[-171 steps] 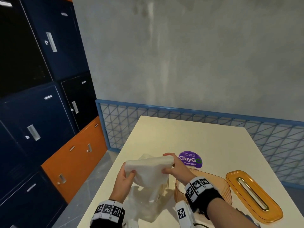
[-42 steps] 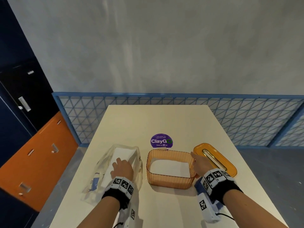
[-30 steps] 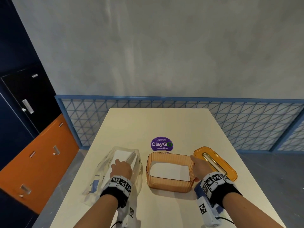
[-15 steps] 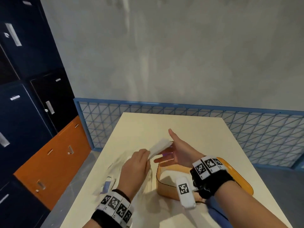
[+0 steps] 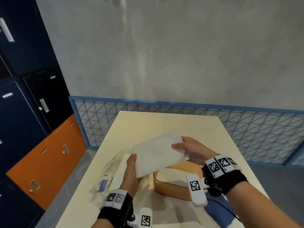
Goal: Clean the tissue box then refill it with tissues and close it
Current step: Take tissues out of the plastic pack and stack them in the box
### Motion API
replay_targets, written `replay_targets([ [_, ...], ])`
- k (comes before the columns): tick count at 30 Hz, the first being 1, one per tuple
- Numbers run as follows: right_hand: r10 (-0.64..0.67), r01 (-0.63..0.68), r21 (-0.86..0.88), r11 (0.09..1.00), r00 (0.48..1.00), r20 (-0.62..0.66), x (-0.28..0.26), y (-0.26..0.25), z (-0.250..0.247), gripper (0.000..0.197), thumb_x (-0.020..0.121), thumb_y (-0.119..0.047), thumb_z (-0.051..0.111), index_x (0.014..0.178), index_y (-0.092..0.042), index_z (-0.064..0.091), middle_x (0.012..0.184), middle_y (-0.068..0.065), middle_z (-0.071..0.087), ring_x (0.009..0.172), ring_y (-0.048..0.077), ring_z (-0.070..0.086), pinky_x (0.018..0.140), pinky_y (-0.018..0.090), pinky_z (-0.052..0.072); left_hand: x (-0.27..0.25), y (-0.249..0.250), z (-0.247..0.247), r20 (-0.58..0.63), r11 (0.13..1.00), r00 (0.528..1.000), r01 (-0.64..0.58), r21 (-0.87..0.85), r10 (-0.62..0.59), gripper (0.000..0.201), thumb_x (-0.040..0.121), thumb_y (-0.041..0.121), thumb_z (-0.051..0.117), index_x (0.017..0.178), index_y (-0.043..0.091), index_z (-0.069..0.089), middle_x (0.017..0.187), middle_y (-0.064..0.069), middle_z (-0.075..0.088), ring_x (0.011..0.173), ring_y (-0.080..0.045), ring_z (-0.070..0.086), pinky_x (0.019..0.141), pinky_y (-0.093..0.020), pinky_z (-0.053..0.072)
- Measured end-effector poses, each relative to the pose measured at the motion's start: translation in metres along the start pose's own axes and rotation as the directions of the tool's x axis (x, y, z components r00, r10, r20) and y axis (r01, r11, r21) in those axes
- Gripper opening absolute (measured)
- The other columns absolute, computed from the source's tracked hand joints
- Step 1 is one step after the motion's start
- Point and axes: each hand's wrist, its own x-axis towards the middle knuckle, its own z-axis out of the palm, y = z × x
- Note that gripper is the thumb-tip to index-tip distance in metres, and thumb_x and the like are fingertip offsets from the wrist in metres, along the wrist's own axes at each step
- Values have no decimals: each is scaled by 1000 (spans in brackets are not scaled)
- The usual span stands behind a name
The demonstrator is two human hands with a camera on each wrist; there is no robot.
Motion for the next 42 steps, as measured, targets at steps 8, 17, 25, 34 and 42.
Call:
replay_targets([
  [8, 207, -183, 175, 967, 969, -132, -6, 30, -21, 18, 93, -8, 51, 110, -3, 57, 101, 14, 65, 91, 29, 61, 77, 37, 49, 15, 14, 31, 83, 948, 995, 25, 317, -54, 30, 98, 16, 40, 128, 14, 44, 123, -13, 58, 105, -32, 57, 67, -33, 51],
  [17, 154, -370, -340, 865, 839, -522, -1, 73, -45, 26, 81, -2, 60, 58, -10, 48, 61, 6, 53, 59, 19, 51, 60, 30, 46, 57, -15, 52, 101, 341, 981, -154, 927, 167, 33, 90, 4, 46, 60, 14, 36, 75, -7, 55, 81, -23, 50, 68, -25, 31],
  [25, 121, -586, -603, 541, 764, -634, 11, 99, -30, 25, 95, -7, 44, 115, 0, 58, 123, 13, 62, 118, 25, 58, 91, 26, 47, 63, -46, 56, 281, -347, 958, -245, 905, 57, 32, 92, 6, 34, 114, 18, 53, 116, -6, 57, 114, -27, 44, 97, -38, 31],
  [34, 101, -576, -717, 394, 802, -589, 8, 109, -27, 31, 96, -6, 42, 125, 0, 52, 131, 14, 57, 122, 24, 55, 98, 26, 44, 54, -53, 57, 228, -523, 973, -177, 833, 34, 26, 94, 12, 42, 119, 13, 49, 116, -5, 63, 116, -25, 53, 106, -45, 31],
  [42, -160, -304, -922, 237, 924, -346, 7, 113, -16, 35, 94, 1, 40, 128, -7, 45, 127, 13, 49, 115, 27, 53, 93, 32, 45, 43, -64, 66, 421, -486, 907, -358, 797, 24, 40, 85, 6, 56, 125, 11, 53, 124, -11, 52, 118, -27, 50, 86, -35, 47],
])
